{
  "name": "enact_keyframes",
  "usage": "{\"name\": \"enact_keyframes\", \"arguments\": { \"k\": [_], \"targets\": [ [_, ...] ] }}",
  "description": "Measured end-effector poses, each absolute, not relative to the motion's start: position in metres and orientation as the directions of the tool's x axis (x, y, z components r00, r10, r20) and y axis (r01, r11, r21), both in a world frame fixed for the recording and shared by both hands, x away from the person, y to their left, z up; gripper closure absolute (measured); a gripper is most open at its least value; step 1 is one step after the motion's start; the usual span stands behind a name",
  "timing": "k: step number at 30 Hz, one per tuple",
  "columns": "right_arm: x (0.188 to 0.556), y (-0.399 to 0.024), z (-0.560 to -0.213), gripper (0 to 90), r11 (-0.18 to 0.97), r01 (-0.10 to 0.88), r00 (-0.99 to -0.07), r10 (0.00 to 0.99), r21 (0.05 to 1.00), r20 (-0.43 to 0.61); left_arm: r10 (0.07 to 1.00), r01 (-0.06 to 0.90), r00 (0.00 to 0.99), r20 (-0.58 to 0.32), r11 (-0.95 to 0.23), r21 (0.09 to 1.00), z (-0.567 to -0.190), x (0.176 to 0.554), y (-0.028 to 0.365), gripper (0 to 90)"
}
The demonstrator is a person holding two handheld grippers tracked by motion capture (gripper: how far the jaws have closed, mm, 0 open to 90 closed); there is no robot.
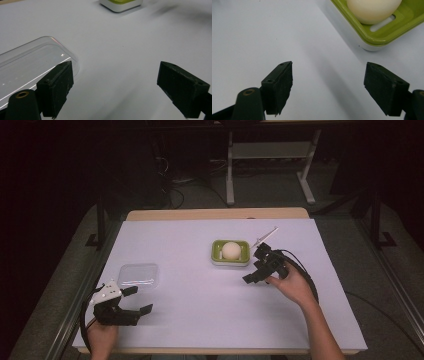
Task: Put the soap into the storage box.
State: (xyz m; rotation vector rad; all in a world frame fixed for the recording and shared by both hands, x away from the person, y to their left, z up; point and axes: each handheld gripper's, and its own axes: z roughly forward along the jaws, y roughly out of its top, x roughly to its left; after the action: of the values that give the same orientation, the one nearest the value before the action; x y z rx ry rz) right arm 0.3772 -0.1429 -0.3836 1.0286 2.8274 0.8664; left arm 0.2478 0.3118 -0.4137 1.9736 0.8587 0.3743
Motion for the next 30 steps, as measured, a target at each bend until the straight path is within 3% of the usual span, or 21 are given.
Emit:
{"name": "enact_keyframes", "arguments": {
  "k": [30],
  "targets": [
    [0.336,-0.168,-0.395,22.3,0.592,0.603,-0.769,0.610,0.534,0.191,0.700,0.427,0.709,-0.085,-0.331,0.842,-0.414,0.248,0.308,13.0]
  ]
}}
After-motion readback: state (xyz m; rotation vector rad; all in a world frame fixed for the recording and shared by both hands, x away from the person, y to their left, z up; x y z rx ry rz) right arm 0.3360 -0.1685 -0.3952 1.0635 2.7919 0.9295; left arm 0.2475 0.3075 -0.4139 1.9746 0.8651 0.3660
